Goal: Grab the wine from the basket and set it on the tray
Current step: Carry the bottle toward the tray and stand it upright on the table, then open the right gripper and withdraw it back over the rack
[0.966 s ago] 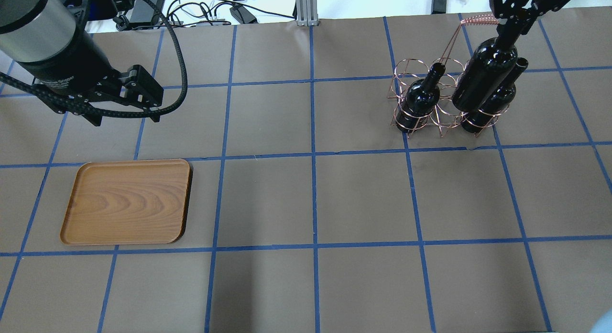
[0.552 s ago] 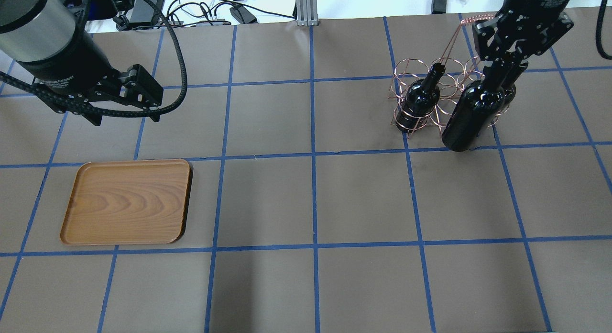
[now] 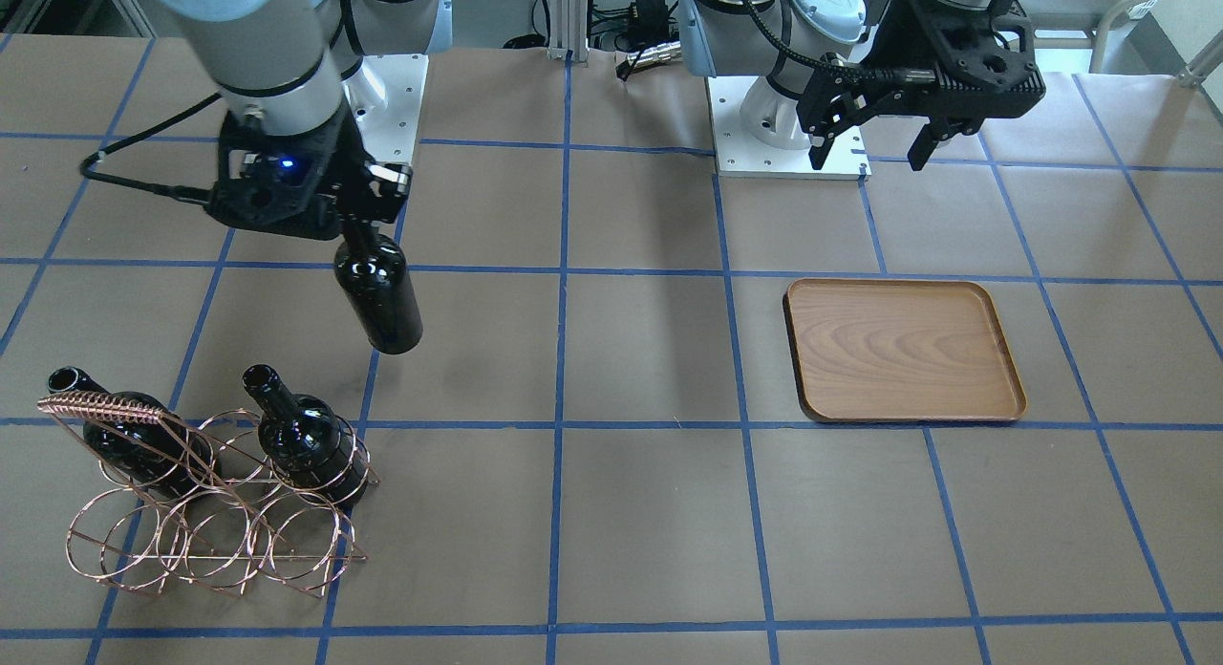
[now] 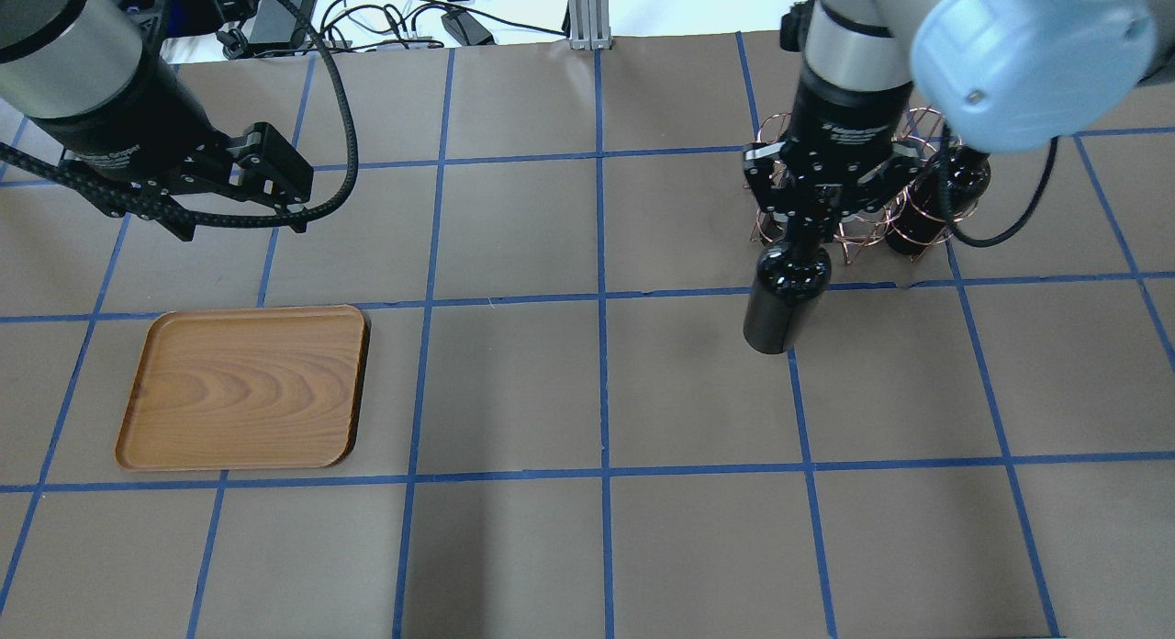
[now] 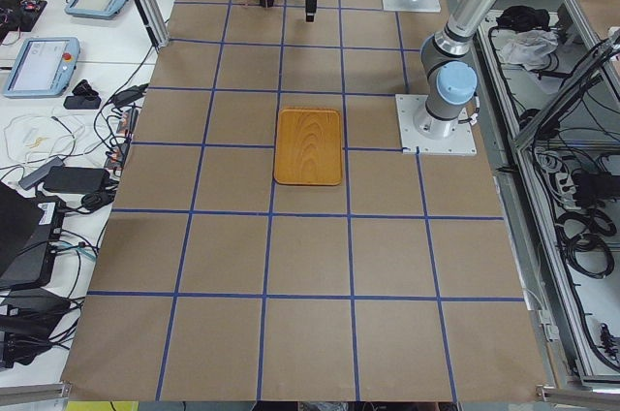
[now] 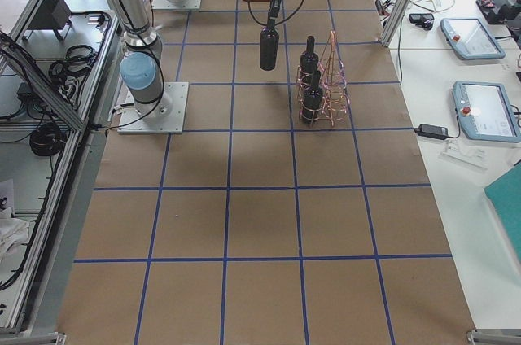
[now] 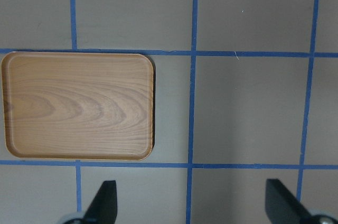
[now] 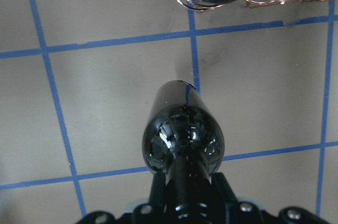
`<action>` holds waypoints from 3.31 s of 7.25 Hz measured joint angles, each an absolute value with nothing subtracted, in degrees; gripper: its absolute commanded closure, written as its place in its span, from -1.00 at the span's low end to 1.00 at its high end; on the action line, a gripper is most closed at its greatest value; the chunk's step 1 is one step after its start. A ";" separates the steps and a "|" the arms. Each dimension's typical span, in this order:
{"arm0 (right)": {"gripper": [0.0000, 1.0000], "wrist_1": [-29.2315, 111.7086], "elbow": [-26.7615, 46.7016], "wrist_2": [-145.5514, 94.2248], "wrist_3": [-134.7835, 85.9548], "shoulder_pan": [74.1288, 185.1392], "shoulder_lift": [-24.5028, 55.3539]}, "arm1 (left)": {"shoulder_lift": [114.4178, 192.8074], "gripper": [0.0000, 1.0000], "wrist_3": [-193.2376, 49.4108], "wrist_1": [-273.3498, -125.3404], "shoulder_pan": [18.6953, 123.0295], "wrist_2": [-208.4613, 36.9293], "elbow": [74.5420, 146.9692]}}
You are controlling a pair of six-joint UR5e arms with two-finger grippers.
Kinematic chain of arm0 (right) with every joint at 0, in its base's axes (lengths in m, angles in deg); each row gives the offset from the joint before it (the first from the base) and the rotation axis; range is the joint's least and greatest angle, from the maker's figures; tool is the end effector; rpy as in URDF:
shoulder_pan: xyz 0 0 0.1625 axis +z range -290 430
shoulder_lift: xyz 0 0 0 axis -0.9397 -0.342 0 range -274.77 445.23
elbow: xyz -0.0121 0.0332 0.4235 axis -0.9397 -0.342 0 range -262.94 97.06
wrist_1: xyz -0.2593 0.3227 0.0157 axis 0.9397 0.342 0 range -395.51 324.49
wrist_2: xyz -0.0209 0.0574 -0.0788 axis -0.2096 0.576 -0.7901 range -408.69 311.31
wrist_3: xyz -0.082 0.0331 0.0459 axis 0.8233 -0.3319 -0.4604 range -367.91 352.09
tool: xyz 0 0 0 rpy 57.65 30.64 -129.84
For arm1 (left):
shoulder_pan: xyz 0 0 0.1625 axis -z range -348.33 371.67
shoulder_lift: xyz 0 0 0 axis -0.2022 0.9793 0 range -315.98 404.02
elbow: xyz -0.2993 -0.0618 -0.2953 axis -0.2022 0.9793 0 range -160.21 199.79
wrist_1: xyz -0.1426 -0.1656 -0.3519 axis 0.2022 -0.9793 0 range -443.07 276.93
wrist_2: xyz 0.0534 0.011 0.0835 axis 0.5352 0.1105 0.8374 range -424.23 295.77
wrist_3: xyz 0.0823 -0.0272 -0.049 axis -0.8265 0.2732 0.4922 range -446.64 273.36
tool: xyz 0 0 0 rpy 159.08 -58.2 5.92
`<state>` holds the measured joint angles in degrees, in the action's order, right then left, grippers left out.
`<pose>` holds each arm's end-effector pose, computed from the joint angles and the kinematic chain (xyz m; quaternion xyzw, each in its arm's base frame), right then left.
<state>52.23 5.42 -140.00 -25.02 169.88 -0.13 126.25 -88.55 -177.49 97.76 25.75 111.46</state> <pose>0.2177 -0.4861 0.4572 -0.0625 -0.9969 -0.0419 0.0219 -0.1034 -0.4432 0.5286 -0.0174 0.9997 -0.0145 0.0006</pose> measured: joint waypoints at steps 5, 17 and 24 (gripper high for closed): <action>0.63 58.34 0.86 -136.90 -47.52 190.40 5.39 | 125.83 -1.00 -89.52 -177.60 95.87 25.98 110.76; -0.59 60.02 4.35 -137.02 -45.57 194.69 4.30 | 125.84 -1.00 -91.97 -178.44 94.55 27.10 111.41; -0.67 55.63 4.35 -138.21 -15.14 165.53 -3.42 | 127.80 -1.00 -87.31 -177.74 108.57 24.89 112.99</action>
